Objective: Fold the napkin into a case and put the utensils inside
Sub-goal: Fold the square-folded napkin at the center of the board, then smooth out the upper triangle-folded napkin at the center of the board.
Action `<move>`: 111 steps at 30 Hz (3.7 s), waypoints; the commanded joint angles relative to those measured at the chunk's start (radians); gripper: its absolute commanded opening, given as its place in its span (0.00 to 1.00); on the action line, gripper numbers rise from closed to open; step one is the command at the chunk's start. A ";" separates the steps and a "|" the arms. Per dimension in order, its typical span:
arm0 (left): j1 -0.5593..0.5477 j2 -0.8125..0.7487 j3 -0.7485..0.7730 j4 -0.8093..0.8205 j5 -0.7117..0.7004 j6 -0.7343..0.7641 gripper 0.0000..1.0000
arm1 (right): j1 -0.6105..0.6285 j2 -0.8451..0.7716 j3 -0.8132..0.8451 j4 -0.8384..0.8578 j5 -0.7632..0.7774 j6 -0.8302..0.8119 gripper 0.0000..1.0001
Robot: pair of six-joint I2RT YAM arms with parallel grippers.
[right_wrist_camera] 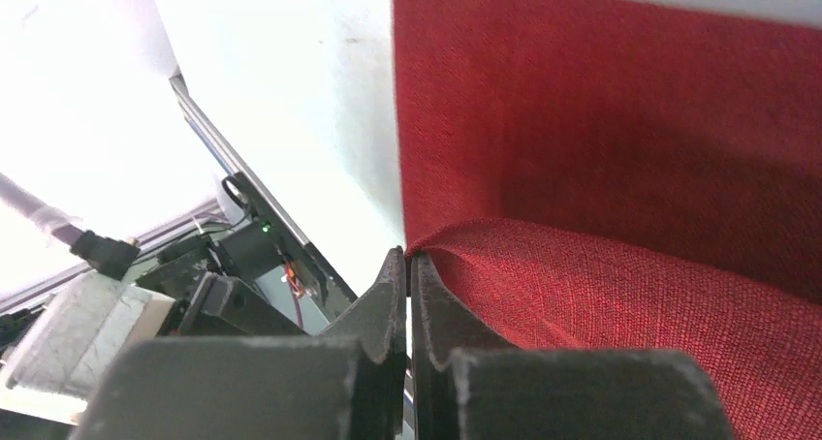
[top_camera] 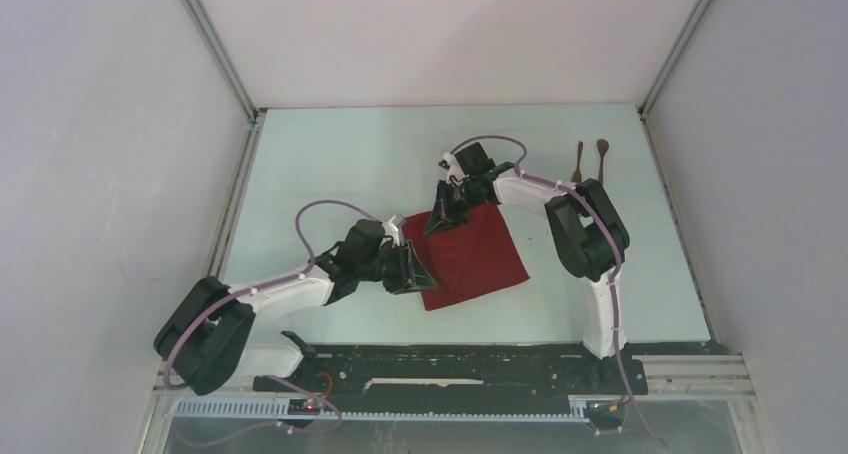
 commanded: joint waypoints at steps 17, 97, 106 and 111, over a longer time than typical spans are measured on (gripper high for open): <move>-0.007 0.068 -0.081 0.071 -0.013 -0.012 0.21 | 0.026 0.138 0.192 0.078 -0.043 0.066 0.00; 0.336 0.436 0.449 -0.096 -0.034 0.058 0.09 | -0.291 0.092 0.028 0.365 -0.239 0.070 0.85; 0.369 0.531 0.477 -0.114 -0.095 0.110 0.09 | -0.311 0.112 0.005 0.380 -0.222 0.075 0.85; 0.383 0.578 0.467 -0.111 -0.100 0.099 0.07 | -0.337 0.153 -0.013 0.433 -0.222 0.077 0.85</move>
